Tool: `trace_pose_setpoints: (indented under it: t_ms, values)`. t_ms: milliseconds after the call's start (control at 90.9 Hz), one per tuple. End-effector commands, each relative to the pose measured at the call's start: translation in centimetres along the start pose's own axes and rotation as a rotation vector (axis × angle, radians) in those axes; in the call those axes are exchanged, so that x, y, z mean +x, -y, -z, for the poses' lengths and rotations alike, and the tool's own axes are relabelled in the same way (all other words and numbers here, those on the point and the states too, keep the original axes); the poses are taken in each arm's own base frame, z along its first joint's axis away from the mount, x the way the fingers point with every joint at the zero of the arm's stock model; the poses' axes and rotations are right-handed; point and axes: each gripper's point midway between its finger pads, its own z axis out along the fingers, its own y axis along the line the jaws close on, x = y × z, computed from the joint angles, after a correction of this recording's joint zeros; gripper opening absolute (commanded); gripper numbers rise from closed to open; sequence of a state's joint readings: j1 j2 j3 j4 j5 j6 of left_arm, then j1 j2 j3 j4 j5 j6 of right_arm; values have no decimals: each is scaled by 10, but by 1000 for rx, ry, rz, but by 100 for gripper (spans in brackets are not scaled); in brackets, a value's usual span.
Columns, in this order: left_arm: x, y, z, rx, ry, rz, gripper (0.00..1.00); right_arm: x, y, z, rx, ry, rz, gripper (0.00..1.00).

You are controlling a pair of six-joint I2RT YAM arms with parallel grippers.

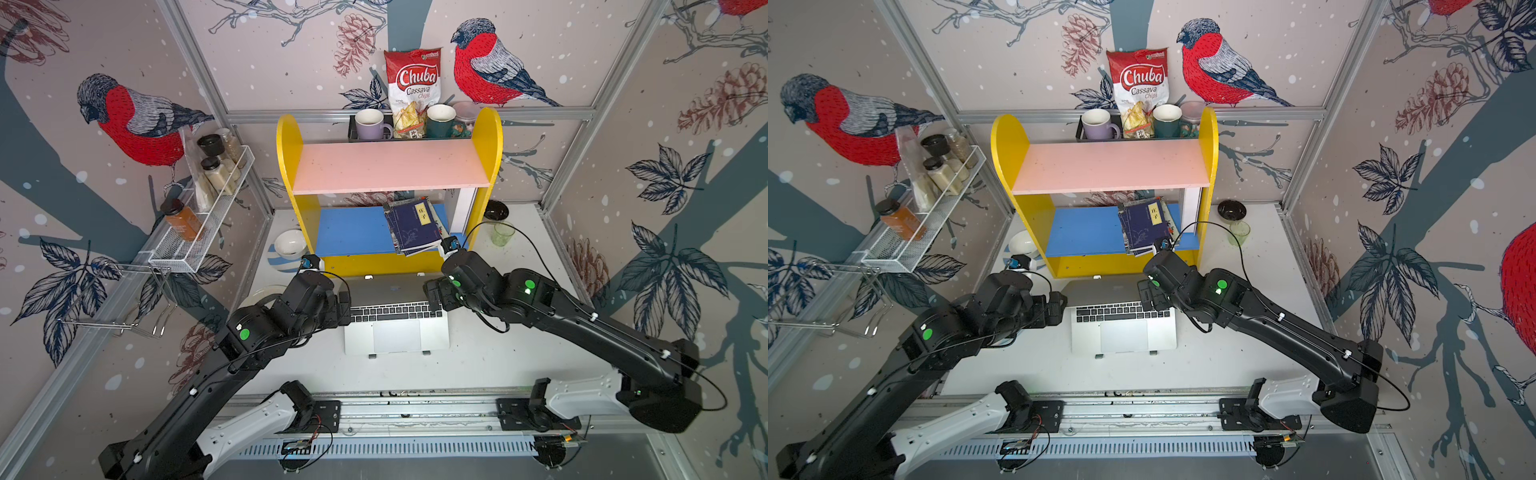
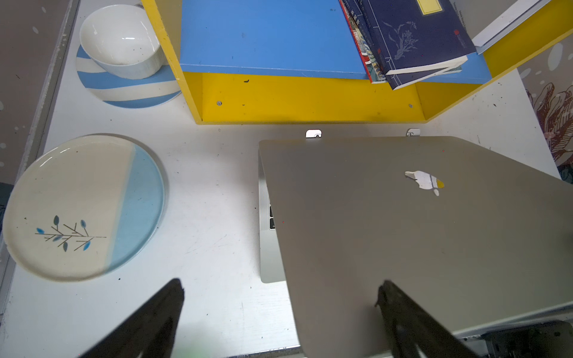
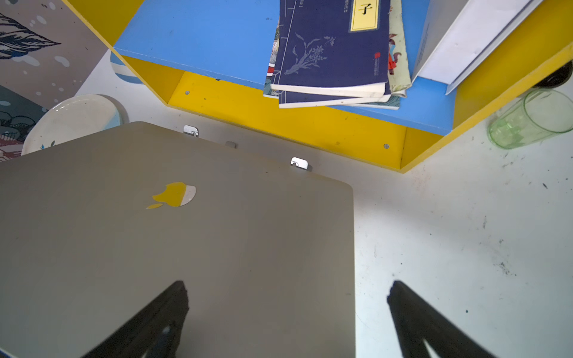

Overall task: Close the laptop lid and set it aside
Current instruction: Close the lid of the laptop.

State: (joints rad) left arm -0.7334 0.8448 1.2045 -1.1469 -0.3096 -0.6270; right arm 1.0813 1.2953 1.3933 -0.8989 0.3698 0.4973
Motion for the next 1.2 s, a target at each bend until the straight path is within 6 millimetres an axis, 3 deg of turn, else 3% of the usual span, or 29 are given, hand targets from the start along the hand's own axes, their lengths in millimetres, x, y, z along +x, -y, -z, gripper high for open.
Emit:
trace_pose_setpoints:
  t_ms: [0,1188]
  values:
    - [13,-6,-1,-16,-48,-15,97,3,2,1,11,1,-13,100]
    - [51,-16,-24,-22,-115,24,96,53,-2,-8,-23,-70,-32,100]
